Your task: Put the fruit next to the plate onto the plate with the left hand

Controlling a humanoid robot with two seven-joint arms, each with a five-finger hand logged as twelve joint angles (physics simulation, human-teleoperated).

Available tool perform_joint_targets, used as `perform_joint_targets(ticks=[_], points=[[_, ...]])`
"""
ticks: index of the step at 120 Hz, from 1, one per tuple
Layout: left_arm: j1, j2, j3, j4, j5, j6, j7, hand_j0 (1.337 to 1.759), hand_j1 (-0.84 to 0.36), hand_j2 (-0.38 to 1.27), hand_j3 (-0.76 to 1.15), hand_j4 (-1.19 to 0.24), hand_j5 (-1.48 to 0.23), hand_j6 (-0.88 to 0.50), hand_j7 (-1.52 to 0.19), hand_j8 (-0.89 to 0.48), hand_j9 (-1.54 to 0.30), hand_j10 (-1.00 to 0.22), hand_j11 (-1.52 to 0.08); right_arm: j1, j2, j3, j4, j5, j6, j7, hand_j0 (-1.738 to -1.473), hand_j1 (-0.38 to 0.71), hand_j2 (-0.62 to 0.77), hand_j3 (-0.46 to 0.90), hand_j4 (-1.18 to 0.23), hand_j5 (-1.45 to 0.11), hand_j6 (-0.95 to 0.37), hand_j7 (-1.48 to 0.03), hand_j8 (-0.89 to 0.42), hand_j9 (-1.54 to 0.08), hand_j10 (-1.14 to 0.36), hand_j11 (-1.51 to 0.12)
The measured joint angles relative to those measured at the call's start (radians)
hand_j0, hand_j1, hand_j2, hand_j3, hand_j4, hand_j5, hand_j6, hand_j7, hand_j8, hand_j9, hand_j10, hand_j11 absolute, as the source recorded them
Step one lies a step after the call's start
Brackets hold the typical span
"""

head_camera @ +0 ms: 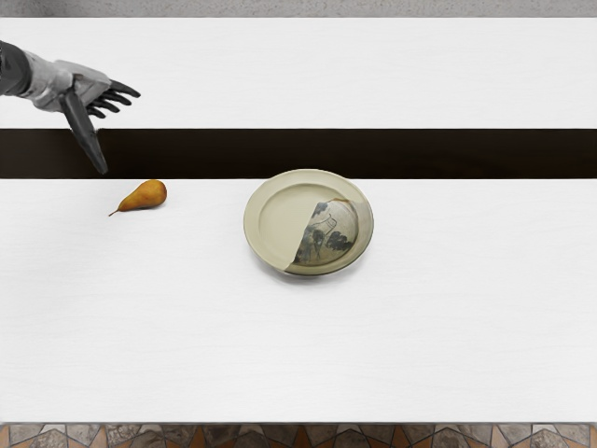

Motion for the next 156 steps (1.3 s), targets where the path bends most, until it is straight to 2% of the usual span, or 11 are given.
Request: perform_joint_targets(ticks=[13, 23, 42, 59, 78, 103, 137, 156], points=[[-0.081, 0.0, 0.153, -0.05, -0.101, 0.0, 0.019, 1.658, 0.35, 0.0, 0.0, 0.0, 0.0, 0.0, 0.0, 0.0, 0.0, 0.0, 0.0, 0.0, 0.0, 0.0, 0.0, 0.0, 0.0, 0.0, -1.658, -0.32, 0.0, 0.0, -0.02, -0.03, -0.02, -0.03, -0.02, -0.03, -0.02, -0.03], [-0.107, 0.002, 0.253, -0.105, -0.163, 0.0, 0.04, 1.658, 0.35, 0.0, 0.0, 0.0, 0.0, 0.0, 0.0, 0.0, 0.0, 0.0, 0.0, 0.0, 0.0, 0.0, 0.0, 0.0, 0.0, 0.0, -1.658, -0.32, 0.0, 0.0, -0.02, -0.03, -0.02, -0.03, -0.02, -0.03, -0.02, -0.03], [-0.131, -0.018, 0.362, -0.184, -0.214, 0.0, 0.1, 1.658, 0.35, 0.0, 0.0, 0.0, 0.0, 0.0, 0.0, 0.0, 0.0, 0.0, 0.0, 0.0, 0.0, 0.0, 0.0, 0.0, 0.0, 0.0, -1.658, -0.32, 0.0, 0.0, -0.02, -0.03, -0.02, -0.03, -0.02, -0.03, -0.02, -0.03], [-0.205, -0.029, 0.459, -0.215, -0.263, 0.004, 0.122, 1.658, 0.35, 0.0, 0.0, 0.0, 0.0, 0.0, 0.0, 0.0, 0.0, 0.0, 0.0, 0.0, 0.0, 0.0, 0.0, 0.0, 0.0, 0.0, -1.658, -0.32, 0.0, 0.0, -0.02, -0.03, -0.02, -0.03, -0.02, -0.03, -0.02, -0.03], [-0.238, -0.046, 0.509, -0.225, -0.286, 0.046, 0.129, 1.658, 0.35, 0.0, 0.0, 0.0, 0.0, 0.0, 0.0, 0.0, 0.0, 0.0, 0.0, 0.0, 0.0, 0.0, 0.0, 0.0, 0.0, 0.0, -1.658, -0.32, 0.0, 0.0, -0.02, -0.03, -0.02, -0.03, -0.02, -0.03, -0.02, -0.03], [-0.24, -0.14, 0.56, -0.223, -0.291, 0.177, 0.135, 1.658, 0.35, 0.0, 0.0, 0.0, 0.0, 0.0, 0.0, 0.0, 0.0, 0.0, 0.0, 0.0, 0.0, 0.0, 0.0, 0.0, 0.0, 0.0, -1.658, -0.32, 0.0, 0.0, -0.02, -0.03, -0.02, -0.03, -0.02, -0.03, -0.02, -0.03], [-0.228, -0.249, 0.607, -0.206, -0.293, 0.391, 0.216, 1.658, 0.35, 0.0, 0.0, 0.0, 0.0, 0.0, 0.0, 0.0, 0.0, 0.0, 0.0, 0.0, 0.0, 0.0, 0.0, 0.0, 0.0, 0.0, -1.658, -0.32, 0.0, 0.0, -0.02, -0.03, -0.02, -0.03, -0.02, -0.03, -0.02, -0.03], [-0.187, -0.308, 0.61, -0.179, -0.296, 0.48, 0.251, 1.658, 0.35, 0.0, 0.0, 0.0, 0.0, 0.0, 0.0, 0.0, 0.0, 0.0, 0.0, 0.0, 0.0, 0.0, 0.0, 0.0, 0.0, 0.0, -1.658, -0.32, 0.0, 0.0, -0.02, -0.03, -0.02, -0.03, -0.02, -0.03, -0.02, -0.03]])
